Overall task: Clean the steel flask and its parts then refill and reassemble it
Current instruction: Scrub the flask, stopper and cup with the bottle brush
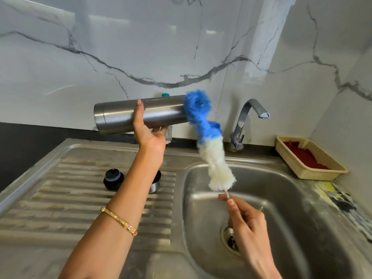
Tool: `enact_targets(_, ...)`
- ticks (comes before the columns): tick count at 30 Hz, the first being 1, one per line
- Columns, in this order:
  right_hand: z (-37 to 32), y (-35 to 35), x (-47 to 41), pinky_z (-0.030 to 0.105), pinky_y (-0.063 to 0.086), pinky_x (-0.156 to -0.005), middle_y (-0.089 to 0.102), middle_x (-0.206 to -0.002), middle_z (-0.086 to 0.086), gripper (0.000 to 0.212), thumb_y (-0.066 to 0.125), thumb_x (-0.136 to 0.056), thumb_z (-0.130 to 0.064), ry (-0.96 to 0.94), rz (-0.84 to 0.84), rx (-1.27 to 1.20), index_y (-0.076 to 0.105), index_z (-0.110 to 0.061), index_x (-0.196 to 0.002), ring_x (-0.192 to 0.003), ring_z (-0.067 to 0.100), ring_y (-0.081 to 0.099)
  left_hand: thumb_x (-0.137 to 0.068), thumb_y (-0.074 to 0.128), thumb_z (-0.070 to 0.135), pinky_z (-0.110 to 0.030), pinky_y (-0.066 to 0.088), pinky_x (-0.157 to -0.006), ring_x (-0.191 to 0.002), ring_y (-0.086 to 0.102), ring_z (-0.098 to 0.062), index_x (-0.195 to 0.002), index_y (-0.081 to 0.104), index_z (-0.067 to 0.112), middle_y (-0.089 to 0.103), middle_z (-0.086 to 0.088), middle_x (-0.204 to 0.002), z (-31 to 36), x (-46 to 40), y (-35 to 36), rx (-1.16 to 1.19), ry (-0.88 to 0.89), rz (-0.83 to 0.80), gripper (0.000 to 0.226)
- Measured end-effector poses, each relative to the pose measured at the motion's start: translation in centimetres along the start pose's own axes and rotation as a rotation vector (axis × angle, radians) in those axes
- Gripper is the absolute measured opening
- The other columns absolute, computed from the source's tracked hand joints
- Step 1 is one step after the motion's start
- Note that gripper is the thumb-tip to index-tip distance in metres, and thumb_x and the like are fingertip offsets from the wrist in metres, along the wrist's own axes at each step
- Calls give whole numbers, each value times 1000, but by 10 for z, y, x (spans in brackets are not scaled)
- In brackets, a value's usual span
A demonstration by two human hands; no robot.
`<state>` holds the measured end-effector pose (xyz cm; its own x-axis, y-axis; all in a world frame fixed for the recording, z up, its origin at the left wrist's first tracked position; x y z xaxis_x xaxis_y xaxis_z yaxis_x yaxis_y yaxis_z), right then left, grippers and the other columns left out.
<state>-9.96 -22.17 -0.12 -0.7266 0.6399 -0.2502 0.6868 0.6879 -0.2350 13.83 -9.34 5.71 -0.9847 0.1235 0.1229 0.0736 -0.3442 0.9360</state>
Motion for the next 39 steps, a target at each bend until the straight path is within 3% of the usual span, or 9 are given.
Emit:
enact_targets(6,-2,4,-2,18,25,-44,29,-45,-3,16,54,-89,-40,-21,-38,16,70,-37,-86,-44,7,27,-80,69,28,-47,49,-95,-107,57,-28,-127,47,19,58,-10,-113,-2,0,-1,-8,-23,-12,53)
enact_targets(11,10,-5,-8,16,25,-42,29,-44,-2,19,52,-94,-27,12,77,53,69,-31,-89,-41,6,27,-82,66,34,-56,39,-102,-117,51,-30,-132,42,22,53,-9,-122,-3,-3,7,32,-52,-45,57)
enact_targets(16,5,-12,-4,18,23,-42,30,-40,-3,26,50,-92,-24,-60,140,160,58,-48,-96,-38,9,29,-85,61,39,-60,30,-106,-129,40,-32,-140,31,22,50,-5,-111,0,-6,12,27,-39,-38,66)
enact_targets(19,4,-5,4,19,25,-44,33,-41,-2,28,52,-90,-22,-95,148,219,59,-48,-98,-38,10,30,-86,62,34,-58,34,-104,-121,48,-30,-133,41,19,53,-8,-119,-3,-3,7,-11,-52,-63,54)
enact_targets(23,10,0,0,17,24,-43,28,-39,-4,23,51,-92,-23,-24,119,149,66,-39,-99,-38,9,27,-85,58,14,-58,37,-102,-104,54,-29,-103,50,14,54,-9,-100,-9,-3,4,34,-69,-49,20)
enact_targets(27,9,-2,-9,13,25,-42,31,-37,-5,22,50,-93,-21,-11,111,115,70,-23,-103,-36,7,28,-82,63,17,-54,39,-101,-107,52,-28,-125,48,17,54,-8,-106,-10,-1,4,-47,-66,-43,45)
enact_targets(32,9,0,-9,11,25,-42,33,-35,-8,21,51,-93,-19,-1,103,73,71,-20,-99,-35,5,30,-78,69,31,-49,43,-97,-109,52,-26,-117,50,21,54,-7,-112,-12,1,0,-81,-77,9,45)
enact_targets(35,9,9,-1,19,28,-46,29,-38,-4,22,52,-91,-23,-21,57,99,67,-40,-93,-38,6,27,-80,67,29,-49,42,-100,-106,54,-26,-106,52,20,55,-8,-104,-11,-1,-2,-37,-75,17,32)
enact_targets(39,19,5,-6,19,25,-44,27,-42,-5,21,52,-92,-20,31,85,64,71,-26,-97,-43,6,25,-80,67,26,-56,38,-102,-111,54,-30,-132,42,17,56,-11,-114,-7,-4,-1,1,-59,-4,58)
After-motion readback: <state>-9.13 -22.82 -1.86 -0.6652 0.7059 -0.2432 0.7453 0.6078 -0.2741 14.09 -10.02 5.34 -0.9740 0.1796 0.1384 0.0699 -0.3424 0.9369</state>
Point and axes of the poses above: each hand's wrist, its own x-axis away from the middle knuckle, its own y-axis out of the palm, z = x × y, the point moved 8 cm from there along -x, towards the middle knuckle
